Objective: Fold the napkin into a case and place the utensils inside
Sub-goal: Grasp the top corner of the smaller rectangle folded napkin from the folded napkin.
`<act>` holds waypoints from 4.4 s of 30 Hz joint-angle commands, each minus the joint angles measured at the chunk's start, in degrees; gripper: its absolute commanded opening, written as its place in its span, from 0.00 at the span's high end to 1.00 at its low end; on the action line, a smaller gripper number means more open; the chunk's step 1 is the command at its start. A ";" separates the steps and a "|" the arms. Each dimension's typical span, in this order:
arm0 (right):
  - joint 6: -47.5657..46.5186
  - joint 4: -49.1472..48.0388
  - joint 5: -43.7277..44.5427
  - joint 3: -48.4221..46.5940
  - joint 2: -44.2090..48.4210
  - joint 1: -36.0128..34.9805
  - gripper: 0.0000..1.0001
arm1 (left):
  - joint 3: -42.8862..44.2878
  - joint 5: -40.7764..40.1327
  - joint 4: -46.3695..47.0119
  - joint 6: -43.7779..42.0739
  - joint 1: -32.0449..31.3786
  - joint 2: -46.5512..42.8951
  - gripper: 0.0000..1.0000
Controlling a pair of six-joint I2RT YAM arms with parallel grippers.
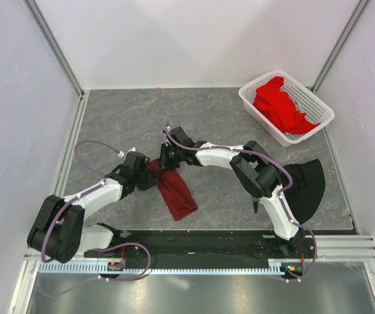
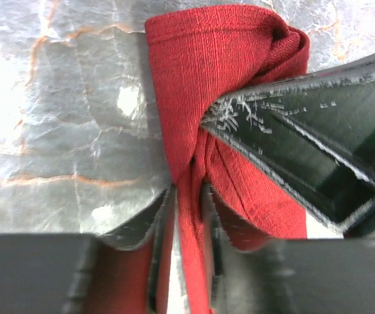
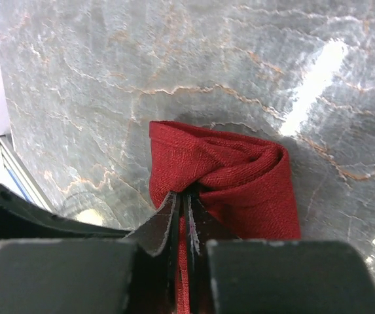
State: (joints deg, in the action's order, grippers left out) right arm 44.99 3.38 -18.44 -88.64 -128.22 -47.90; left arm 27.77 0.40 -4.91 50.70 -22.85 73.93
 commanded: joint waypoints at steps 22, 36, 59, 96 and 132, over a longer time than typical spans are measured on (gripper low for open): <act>4.05 -7.77 -2.04 5.58 4.30 1.32 0.78 | 18.64 -12.19 -12.32 -11.15 1.49 6.31 0.76; 5.45 -8.83 -2.22 7.25 5.09 1.41 0.97 | 19.60 -8.32 -9.95 -11.59 1.32 11.76 0.68; 6.60 -10.32 -1.95 8.84 5.18 1.67 1.00 | 18.99 -7.26 -9.33 -11.58 1.23 12.64 0.66; 17.87 -24.50 -0.29 9.63 -3.61 0.35 0.97 | 10.81 1.53 -5.73 -3.76 2.81 7.19 0.98; 11.25 -24.11 -10.13 11.30 2.98 1.23 1.00 | 7.65 10.32 -3.36 -0.78 6.33 2.53 0.98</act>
State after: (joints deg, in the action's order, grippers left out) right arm 54.83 -16.86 -26.17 -73.23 -124.66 -45.23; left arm 36.42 7.03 -10.11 46.87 -16.58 77.91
